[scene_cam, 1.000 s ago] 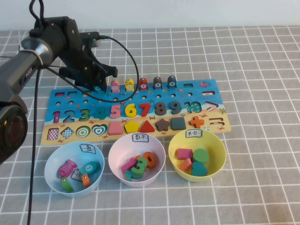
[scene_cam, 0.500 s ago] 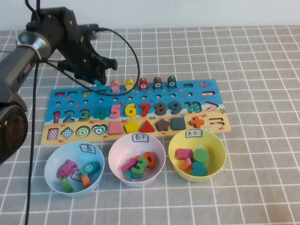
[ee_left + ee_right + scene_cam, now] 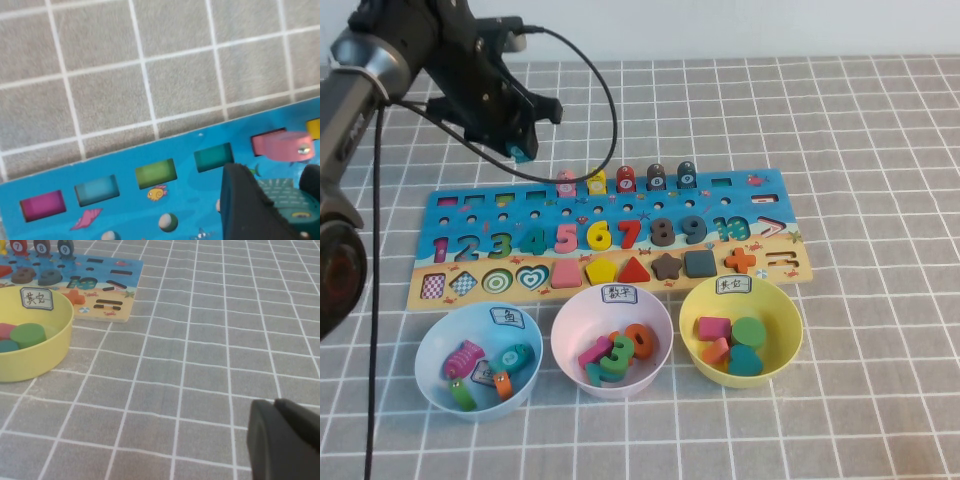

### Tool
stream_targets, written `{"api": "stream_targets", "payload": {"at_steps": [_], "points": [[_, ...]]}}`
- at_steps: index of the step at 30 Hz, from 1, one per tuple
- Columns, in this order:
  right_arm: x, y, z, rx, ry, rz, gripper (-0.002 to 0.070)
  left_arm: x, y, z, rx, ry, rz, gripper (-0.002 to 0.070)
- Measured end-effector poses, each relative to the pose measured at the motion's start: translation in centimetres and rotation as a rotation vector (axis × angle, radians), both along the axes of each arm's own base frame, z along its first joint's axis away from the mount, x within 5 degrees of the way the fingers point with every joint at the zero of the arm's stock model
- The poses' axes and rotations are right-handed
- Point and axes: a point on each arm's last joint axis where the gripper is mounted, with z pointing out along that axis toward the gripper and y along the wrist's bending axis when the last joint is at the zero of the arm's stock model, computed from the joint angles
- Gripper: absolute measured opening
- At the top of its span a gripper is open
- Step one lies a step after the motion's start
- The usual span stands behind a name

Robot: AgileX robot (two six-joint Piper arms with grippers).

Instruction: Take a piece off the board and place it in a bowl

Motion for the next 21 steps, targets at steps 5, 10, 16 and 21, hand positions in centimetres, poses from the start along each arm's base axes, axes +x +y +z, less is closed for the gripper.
{"api": "stream_targets", "payload": {"at_steps": [5,10,16,21], "points": [[0.0,0.0,0.0,0.0,0.0,0.0,-0.0017,-0.6,0.2,2.1,0.0,-0.043,-0.017,0.0191],[0.0,0.0,0.0,0.0,0.0,0.0,-0.0017,-1.7,-0.3,4.3,0.009,-0.084,-0.048,0.0191],[0.0,0.0,0.0,0.0,0.0,0.0,-0.0017,-6.1,-2.5,8.0,0.064,-0.119,-0.129,0.0191],[0.0,0.0,0.0,0.0,0.0,0.0,-0.0017,-10.4,-2.4,9.1,0.116,-0.082,-0.175,0.019]]}}
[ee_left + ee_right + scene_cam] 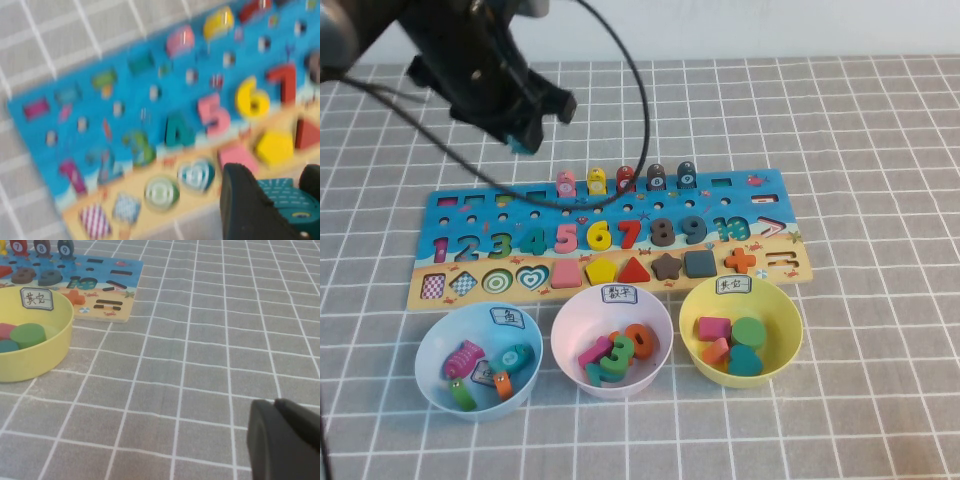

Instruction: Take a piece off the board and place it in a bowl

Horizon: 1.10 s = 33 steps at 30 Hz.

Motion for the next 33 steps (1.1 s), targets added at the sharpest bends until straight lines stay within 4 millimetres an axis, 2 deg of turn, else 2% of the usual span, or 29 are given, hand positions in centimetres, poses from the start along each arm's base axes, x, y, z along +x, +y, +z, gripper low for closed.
{"api": "stream_targets", "payload": {"at_steps": [4,8,12,15,20,25,33], "points": [[0.0,0.0,0.0,0.0,0.0,0.0,-0.0017,-3.9,1.0,0.4,0.015,0.015,-0.001,0.019],[0.0,0.0,0.0,0.0,0.0,0.0,-0.0017,-8.2,2.2,-0.3,-0.008,-0.007,0.006,0.019],[0.0,0.0,0.0,0.0,0.0,0.0,-0.0017,-11.9,3.8,-1.9,-0.022,-0.023,0.012,0.019],[0.0,0.0,0.0,0.0,0.0,0.0,-0.0017,-14.8,5.0,-4.1,-0.026,-0.028,0.011,0.019],[0.0,0.0,0.0,0.0,0.0,0.0,-0.0017,-18.3,6.5,-7.3,0.006,-0.036,-0.056,0.019],[0.0,0.0,0.0,0.0,0.0,0.0,-0.0017,-20.2,7.3,-9.3,0.072,-0.02,-0.172,0.019],[0.0,0.0,0.0,0.0,0.0,0.0,-0.0017,-20.3,7.4,-9.9,0.108,-0.038,-0.256,0.019]]}}
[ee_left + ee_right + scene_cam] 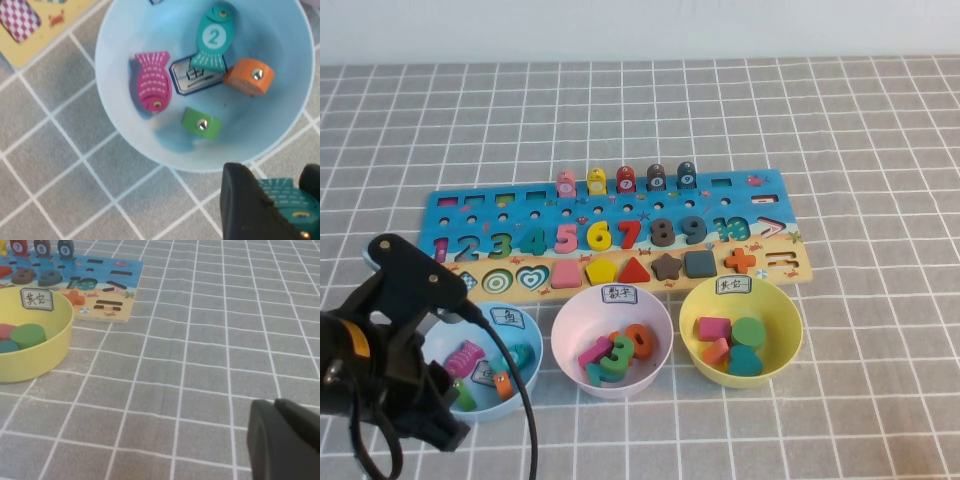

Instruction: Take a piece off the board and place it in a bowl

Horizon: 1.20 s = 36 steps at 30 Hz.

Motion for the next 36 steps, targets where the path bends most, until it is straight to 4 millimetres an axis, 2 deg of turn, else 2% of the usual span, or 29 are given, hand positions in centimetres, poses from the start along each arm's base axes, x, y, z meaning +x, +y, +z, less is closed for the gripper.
{"api": "stream_targets", "payload": {"at_steps": [27,36], "points": [[0.0,0.0,0.0,0.0,0.0,0.0,-0.0017,3.2,-1.4,-2.1,-0.027,-0.089,-0.023,0.019],[0.0,0.0,0.0,0.0,0.0,0.0,-0.0017,4.3,-1.9,-4.1,-0.013,-0.055,-0.025,0.019]]}}
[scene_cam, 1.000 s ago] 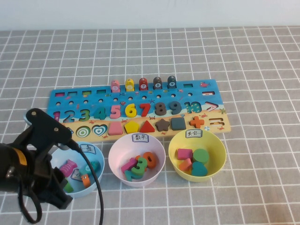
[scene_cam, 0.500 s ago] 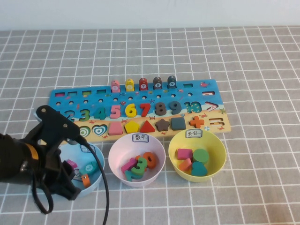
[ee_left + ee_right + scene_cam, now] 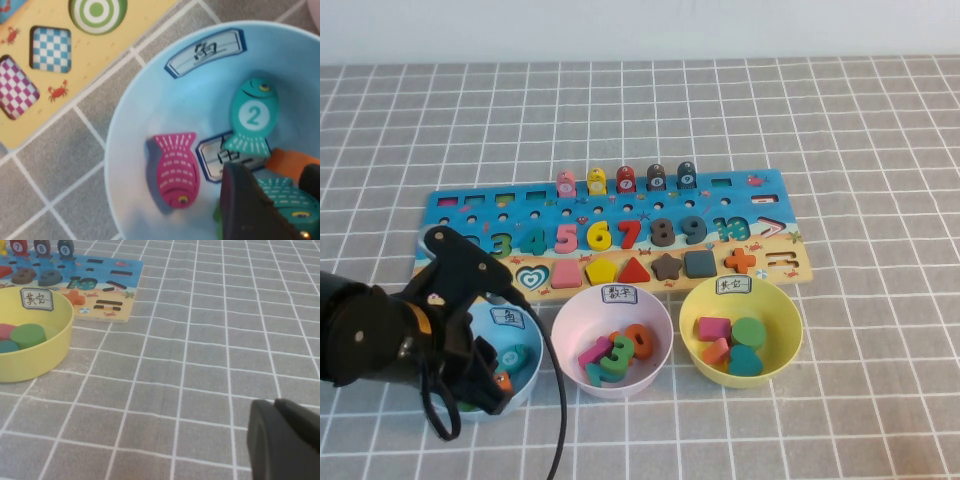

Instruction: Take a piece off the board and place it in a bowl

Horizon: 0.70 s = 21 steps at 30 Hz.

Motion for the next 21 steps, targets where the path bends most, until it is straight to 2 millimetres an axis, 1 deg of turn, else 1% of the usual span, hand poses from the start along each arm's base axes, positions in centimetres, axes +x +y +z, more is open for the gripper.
{"api": "stream_targets", "payload": {"at_steps": [7,21], "points": [[0.0,0.0,0.0,0.0,0.0,0.0,-0.0017,0.59,-0.27,-0.81,-0.002,-0.003,-0.001,0.019],[0.0,0.0,0.0,0.0,0.0,0.0,-0.0017,0.61,-0.29,-0.8,-0.006,-0.004,0.002,0.019]]}}
